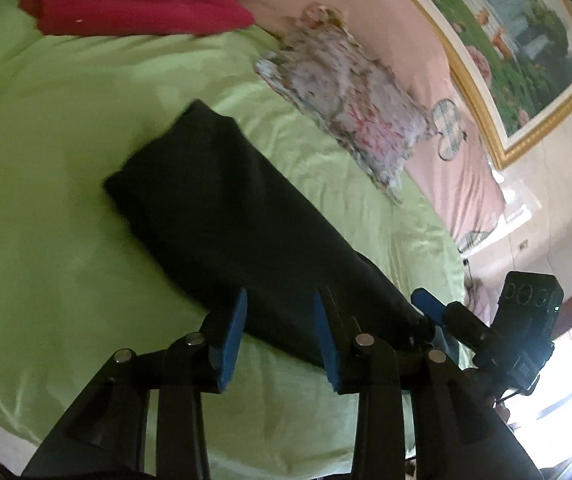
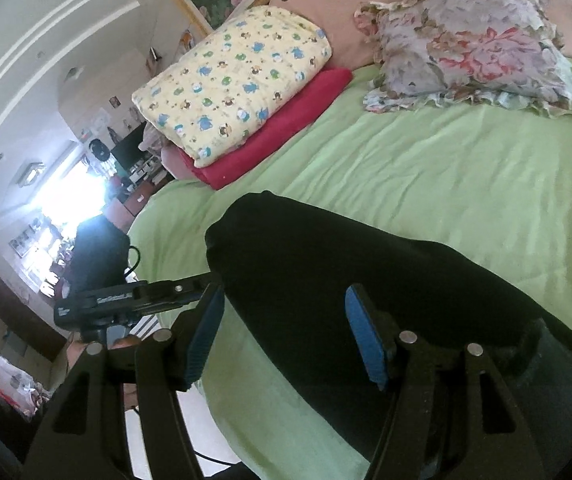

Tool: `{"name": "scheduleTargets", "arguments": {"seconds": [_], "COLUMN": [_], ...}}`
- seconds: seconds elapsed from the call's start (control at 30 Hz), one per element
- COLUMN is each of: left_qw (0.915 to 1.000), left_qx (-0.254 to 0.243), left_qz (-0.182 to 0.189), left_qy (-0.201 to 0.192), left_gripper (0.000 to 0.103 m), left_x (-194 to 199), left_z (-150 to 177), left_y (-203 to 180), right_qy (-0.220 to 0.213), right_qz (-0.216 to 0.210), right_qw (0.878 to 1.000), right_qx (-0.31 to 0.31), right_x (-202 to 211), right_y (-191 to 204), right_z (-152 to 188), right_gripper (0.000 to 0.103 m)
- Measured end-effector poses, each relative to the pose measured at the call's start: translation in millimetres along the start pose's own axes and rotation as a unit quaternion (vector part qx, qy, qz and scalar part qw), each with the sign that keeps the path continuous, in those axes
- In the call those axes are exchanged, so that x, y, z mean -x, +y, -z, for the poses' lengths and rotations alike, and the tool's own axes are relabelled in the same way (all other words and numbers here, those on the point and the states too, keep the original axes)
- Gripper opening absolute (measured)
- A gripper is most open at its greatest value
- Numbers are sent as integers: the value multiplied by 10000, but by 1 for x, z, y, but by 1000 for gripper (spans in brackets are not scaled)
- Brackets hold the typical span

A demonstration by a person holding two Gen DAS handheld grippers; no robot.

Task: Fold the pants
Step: 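Lower the folded pants onto the sheet and open both grippers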

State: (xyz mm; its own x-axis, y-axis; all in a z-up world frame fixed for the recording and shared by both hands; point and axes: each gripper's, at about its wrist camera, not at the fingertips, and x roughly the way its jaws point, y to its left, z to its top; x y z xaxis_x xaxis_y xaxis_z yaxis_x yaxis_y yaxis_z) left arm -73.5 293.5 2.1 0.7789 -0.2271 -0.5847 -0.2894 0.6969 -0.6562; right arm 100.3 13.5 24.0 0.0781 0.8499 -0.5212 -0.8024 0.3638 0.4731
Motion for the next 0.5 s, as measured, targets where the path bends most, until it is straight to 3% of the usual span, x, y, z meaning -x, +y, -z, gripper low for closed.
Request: {"name": "scheduleTargets", "arguments": {"seconds": [0.5], "left_qw": [9983], "left_qx": [220], "left_qz": [-517], "left_qy": [-129], "left_gripper": [46], "left_x": [2], "left_z": [-4], "left_y": [25], "right_qy": [445], "right_qz": [-93], "right_qw": [9985], "right_qx": [295], "right_x": [-46], "right_y": [12], "right_z": [-26], "right_gripper": [65]}}
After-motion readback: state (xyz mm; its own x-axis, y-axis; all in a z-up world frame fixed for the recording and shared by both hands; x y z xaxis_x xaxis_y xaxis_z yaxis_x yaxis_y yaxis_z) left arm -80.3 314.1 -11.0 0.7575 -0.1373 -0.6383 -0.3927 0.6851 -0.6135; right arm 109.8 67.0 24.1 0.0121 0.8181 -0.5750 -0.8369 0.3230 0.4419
